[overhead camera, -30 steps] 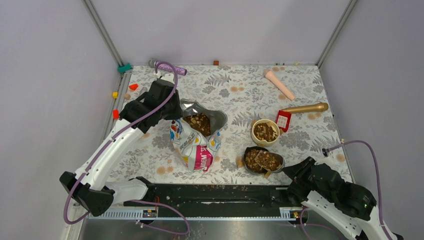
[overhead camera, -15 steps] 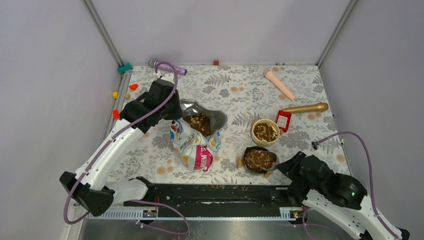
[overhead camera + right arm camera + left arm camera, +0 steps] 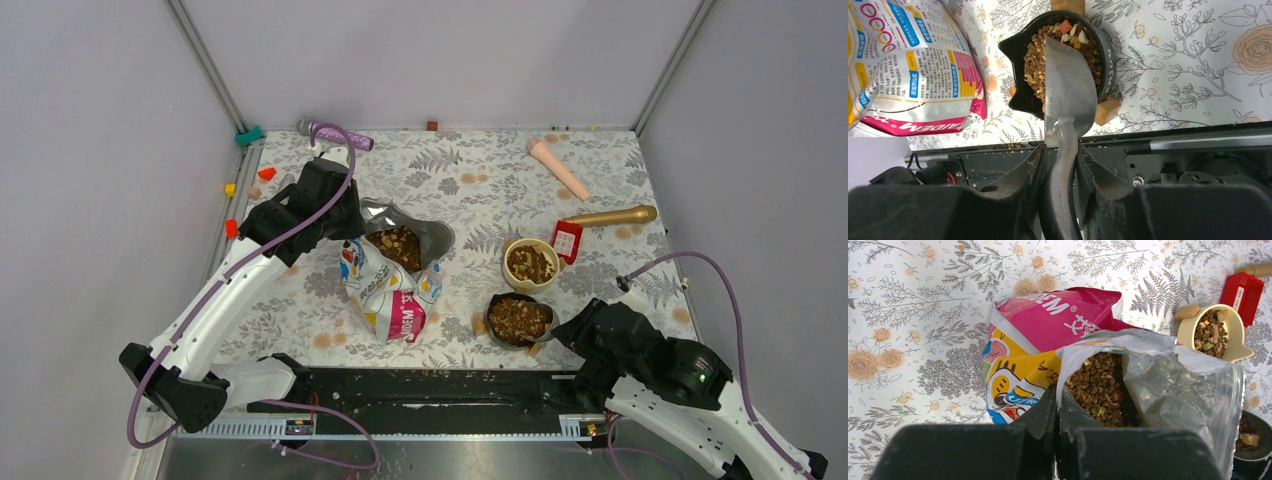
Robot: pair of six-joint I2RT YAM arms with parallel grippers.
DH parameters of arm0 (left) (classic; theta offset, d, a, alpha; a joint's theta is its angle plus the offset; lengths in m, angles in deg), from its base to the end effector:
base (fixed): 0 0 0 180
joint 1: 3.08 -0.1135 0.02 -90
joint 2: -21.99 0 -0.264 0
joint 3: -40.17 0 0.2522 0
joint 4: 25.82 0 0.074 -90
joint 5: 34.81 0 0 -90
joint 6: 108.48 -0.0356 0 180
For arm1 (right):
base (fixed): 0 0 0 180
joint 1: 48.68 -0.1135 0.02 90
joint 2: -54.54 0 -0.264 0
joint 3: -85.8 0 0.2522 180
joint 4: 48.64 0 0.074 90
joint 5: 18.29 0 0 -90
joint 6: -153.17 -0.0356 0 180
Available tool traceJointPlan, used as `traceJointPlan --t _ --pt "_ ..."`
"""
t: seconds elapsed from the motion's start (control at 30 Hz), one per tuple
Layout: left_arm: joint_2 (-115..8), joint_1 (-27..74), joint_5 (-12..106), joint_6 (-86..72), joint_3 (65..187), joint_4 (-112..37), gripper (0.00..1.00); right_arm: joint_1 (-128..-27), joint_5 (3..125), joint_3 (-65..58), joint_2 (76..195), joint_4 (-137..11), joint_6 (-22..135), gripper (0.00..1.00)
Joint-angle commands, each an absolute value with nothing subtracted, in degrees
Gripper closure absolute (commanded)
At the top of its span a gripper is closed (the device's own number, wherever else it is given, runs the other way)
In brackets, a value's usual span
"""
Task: Serve the pet food
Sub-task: Pour the pet food into the pet food bowl.
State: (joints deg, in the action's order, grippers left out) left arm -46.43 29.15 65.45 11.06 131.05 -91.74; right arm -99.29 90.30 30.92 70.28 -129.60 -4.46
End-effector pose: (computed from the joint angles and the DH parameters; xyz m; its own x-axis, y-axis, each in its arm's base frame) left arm 0.2023 -0.1200 0.3803 -0.7110 -0.1252 -0.6919 0.0746 0.9650 -0.2513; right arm 0.0353 0.0251 0.2725 -0.6990 0.5299 -0.4802 0.1699 0.7753 0.6083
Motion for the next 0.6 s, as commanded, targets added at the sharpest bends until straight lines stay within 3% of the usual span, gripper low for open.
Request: traceJointPlan --t 0.0,0.57 --pt "-46.9 28.9 65.3 10.1 132.0 -91.6 1.00 -99.4 92.2 27.8 71.6 -132.4 -2.6 1.00" --pt "-47.1 28.9 65.5 10.1 132.0 -91.7 1.00 -99.4 90.5 26.5 82.7 -125.9 2.4 1.00"
